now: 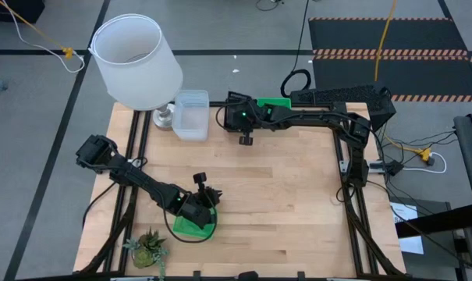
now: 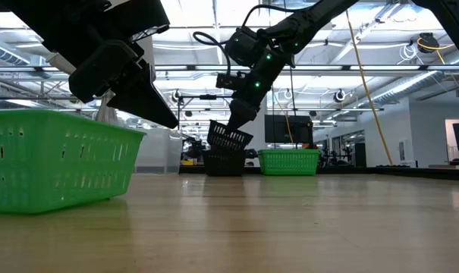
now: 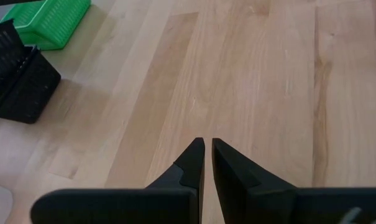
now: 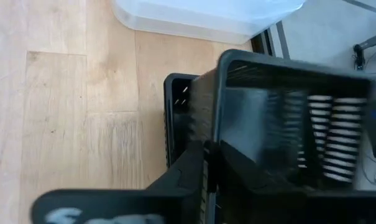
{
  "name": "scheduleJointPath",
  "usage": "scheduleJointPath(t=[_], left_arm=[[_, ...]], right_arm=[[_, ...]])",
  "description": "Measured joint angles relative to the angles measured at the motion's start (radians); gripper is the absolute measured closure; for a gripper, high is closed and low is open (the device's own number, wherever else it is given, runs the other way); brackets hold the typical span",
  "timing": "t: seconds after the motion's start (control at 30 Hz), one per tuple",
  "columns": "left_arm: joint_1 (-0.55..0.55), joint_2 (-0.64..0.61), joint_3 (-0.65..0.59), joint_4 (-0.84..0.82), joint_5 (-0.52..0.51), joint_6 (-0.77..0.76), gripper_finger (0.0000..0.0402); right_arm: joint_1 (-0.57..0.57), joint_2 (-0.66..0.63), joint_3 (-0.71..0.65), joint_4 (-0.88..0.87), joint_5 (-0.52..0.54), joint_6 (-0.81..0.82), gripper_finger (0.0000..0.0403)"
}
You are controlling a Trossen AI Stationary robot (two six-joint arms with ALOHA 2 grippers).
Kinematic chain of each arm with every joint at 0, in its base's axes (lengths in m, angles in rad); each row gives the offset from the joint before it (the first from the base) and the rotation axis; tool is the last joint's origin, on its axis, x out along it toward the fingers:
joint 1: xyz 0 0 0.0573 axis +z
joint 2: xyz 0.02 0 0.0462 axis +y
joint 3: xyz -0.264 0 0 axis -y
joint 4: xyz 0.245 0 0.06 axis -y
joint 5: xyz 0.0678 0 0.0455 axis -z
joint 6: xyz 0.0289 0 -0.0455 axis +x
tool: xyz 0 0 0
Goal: Stack baskets by color
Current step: Stack the black bin on the top stacked black bins, then stack the green bin on the top stacked green bins
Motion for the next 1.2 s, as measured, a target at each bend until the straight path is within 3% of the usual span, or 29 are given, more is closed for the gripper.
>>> scheduleJointPath(t=[0.3,0.47,0.7,0.93,1.2], left_arm=[[0.0,0.0,0.0,0.0,0.003,-0.001,0.0369],[0.0,0.0,0.0,0.001,0.054,-0.001,0.0369],[-0.039,-0.054,0.0,-0.06,0.182,0.003,0.0369],[-0.14,-0.158,-0.001,-0.115,0.234,-0.021,0.0353],[-0.272,-0.221,0.018,-0.133,0.262,-0.113,0.0266]], right_arm=[[0.005,0.0,0.0,0.012,0.0,0.022,0.03],[0.033,-0.029,0.0,0.016,0.001,0.055,0.0267],[0.143,-0.171,-0.014,-0.188,-0.002,0.163,0.0246],[0.322,-0.392,-0.222,-0.179,0.002,0.269,0.0246],[0.528,-0.662,-0.485,-0.051,0.036,0.471,0.0245]])
